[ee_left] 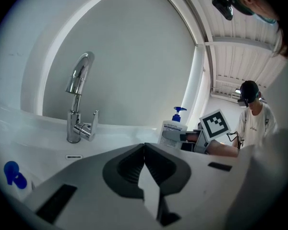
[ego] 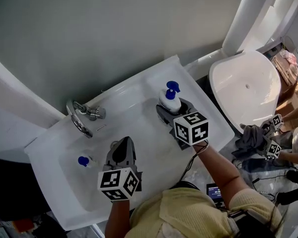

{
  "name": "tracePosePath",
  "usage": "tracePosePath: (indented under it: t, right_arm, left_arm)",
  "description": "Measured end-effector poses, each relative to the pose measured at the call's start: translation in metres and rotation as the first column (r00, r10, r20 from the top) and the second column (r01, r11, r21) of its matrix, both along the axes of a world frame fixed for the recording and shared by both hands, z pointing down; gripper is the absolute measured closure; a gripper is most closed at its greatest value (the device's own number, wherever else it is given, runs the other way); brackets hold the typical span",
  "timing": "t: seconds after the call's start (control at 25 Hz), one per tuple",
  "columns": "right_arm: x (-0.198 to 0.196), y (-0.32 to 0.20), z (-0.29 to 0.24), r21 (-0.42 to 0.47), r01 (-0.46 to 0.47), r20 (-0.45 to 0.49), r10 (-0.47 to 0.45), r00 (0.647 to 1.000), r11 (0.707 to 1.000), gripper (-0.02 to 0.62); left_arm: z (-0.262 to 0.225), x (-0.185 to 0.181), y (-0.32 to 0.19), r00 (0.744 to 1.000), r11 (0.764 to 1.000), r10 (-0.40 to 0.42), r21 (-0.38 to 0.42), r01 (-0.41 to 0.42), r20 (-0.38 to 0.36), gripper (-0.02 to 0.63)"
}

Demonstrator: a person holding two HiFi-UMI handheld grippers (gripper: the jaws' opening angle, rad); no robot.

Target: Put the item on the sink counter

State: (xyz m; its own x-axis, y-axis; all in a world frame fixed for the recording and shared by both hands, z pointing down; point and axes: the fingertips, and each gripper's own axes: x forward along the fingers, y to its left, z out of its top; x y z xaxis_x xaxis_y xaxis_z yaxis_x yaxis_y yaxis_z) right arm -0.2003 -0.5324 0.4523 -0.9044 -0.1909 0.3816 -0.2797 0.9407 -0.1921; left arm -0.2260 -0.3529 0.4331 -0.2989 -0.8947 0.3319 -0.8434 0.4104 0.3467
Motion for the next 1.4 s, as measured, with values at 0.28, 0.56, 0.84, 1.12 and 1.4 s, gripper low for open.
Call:
tracePosePath:
  t: [0.28,0.56,0.84,1.12,1.4]
  right_arm:
    - [-0.003,-0.041,0.000,0.051,-0.061,0.019,0.060,0.998,0.997,0.316]
    - [-0.005,-0.062,0.005,0.107,-0.099,0.039,0.096,0.995,0.989,0.316]
    - [-0.010,-0.079,0.011,0.167,-0.117,0.068,0.107,0.992,0.979,0.316]
    - [-0.016,-0.087,0.020,0.207,-0.114,0.068,0.102,0.992,0.972,0.316]
    - [-0.019,-0.091,0.026,0.224,-0.140,0.086,0.124,0.989,0.965,0.316]
  left_arm:
    - [0.003,-0.004,-0.020,1.000,1.000,0.004,0.005,-0.004,-0.004,0.569]
    - [0.008,-0.010,-0.034,1.000,0.999,-0.012,0.039,0.013,-0.026,0.569]
    - [0.003,-0.014,-0.048,1.000,0.999,0.000,0.047,0.001,-0.018,0.569]
    - [0.006,-0.015,-0.054,0.999,0.998,-0.025,0.059,0.027,-0.029,0.569]
    - [0.012,-0.018,-0.056,0.998,0.997,-0.041,0.064,0.044,-0.052,0.569]
